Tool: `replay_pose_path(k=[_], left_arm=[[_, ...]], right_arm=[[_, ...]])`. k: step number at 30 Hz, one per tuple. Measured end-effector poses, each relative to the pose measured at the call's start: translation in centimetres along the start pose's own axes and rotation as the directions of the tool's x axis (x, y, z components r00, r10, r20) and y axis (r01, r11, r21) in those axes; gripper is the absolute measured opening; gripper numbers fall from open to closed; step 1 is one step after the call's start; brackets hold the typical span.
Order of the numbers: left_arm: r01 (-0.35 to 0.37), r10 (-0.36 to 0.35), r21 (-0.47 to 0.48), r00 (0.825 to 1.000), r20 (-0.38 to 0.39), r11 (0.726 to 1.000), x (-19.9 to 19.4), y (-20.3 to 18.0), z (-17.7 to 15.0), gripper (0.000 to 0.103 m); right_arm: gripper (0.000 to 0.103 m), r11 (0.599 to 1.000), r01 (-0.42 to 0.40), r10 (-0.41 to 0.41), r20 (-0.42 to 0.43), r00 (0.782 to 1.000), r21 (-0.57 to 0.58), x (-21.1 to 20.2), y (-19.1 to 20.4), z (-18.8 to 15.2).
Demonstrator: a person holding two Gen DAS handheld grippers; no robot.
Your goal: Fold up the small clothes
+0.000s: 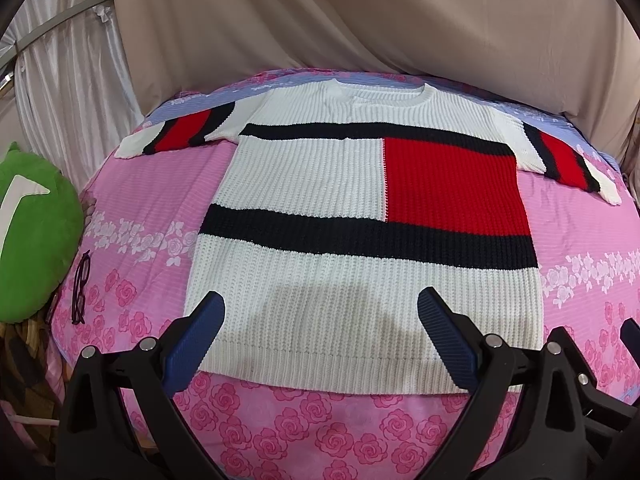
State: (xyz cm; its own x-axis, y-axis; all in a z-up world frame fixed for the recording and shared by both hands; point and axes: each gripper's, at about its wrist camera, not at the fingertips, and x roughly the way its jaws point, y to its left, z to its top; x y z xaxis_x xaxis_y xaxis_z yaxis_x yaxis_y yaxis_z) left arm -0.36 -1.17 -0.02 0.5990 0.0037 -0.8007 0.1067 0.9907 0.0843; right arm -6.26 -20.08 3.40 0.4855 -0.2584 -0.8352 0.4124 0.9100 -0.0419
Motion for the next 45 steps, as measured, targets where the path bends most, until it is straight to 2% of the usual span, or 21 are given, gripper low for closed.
replay_pose_path(k=[45], left_arm=[[-0.002,0.002,0.001,1.000,0.006,1.000,-0.40,0.09,-0.02,0.094]], right_arm=[[0.098,1.000,0.002,-0.002,-0.005,1.000,0.009,-0.15,-0.14,-0.11]])
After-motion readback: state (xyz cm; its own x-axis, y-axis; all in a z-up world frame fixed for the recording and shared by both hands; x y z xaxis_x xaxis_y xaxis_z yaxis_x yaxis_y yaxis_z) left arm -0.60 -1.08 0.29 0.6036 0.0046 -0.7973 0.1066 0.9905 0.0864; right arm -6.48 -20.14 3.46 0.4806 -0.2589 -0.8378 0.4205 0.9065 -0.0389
